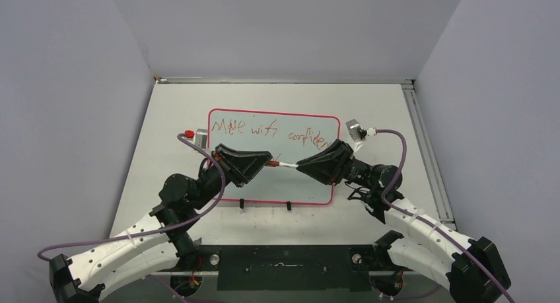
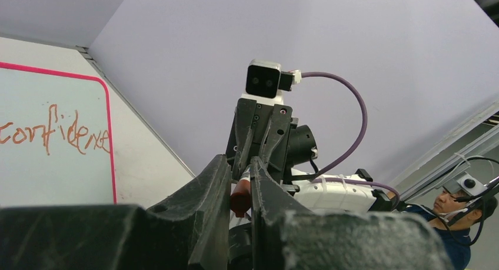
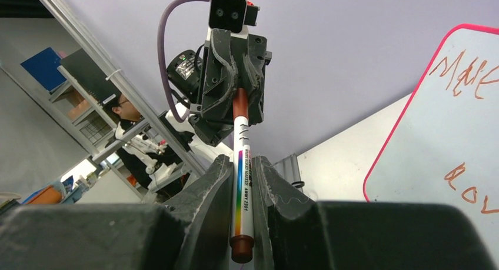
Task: Write a sentence on the whiteboard
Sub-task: Close the whiteboard marker at the center of the board, then place the whiteboard marker at the center of the board.
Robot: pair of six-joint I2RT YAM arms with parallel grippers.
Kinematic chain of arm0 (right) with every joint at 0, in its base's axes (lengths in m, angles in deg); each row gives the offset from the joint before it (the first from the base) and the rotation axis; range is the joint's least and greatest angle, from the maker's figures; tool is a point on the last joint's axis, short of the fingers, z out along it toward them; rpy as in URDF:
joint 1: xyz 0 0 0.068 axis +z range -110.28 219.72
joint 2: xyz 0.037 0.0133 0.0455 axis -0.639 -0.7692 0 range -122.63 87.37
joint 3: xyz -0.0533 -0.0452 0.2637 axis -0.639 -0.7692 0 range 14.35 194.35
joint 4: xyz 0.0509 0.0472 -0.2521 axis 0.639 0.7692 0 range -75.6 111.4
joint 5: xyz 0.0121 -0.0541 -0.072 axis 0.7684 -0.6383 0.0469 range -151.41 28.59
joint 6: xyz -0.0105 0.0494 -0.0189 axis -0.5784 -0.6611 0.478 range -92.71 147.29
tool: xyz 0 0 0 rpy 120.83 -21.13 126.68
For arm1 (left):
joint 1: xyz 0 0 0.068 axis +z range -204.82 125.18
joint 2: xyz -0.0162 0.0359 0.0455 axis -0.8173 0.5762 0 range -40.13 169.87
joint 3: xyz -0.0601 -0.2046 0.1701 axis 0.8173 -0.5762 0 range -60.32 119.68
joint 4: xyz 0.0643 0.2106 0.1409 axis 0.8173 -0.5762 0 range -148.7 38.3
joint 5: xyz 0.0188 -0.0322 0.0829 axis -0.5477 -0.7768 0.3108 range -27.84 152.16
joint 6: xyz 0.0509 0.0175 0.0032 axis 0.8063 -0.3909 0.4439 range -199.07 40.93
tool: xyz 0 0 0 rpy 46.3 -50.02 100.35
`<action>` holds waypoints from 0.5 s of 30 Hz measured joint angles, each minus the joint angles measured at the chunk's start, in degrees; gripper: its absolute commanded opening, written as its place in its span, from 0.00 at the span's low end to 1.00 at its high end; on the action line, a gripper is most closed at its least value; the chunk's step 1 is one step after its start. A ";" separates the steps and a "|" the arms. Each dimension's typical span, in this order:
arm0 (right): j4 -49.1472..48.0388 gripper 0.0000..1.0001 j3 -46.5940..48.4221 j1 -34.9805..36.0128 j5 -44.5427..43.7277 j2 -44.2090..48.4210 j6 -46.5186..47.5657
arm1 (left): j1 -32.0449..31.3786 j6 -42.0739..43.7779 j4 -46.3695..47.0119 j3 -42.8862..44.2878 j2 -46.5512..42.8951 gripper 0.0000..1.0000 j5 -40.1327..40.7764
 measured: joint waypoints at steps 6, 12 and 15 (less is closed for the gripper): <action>14.27 0.05 -0.90 0.22 -5.84 8.41 6.38 | 3.50 3.21 -8.98 1.07 0.24 0.58 -4.81; 40.57 0.05 4.87 -2.05 -21.27 18.84 19.52 | 13.25 10.84 -28.63 4.98 3.23 0.87 -13.79; 53.07 0.05 11.58 -2.27 -32.30 20.76 26.60 | 17.66 15.61 -35.36 9.97 4.68 0.89 -15.87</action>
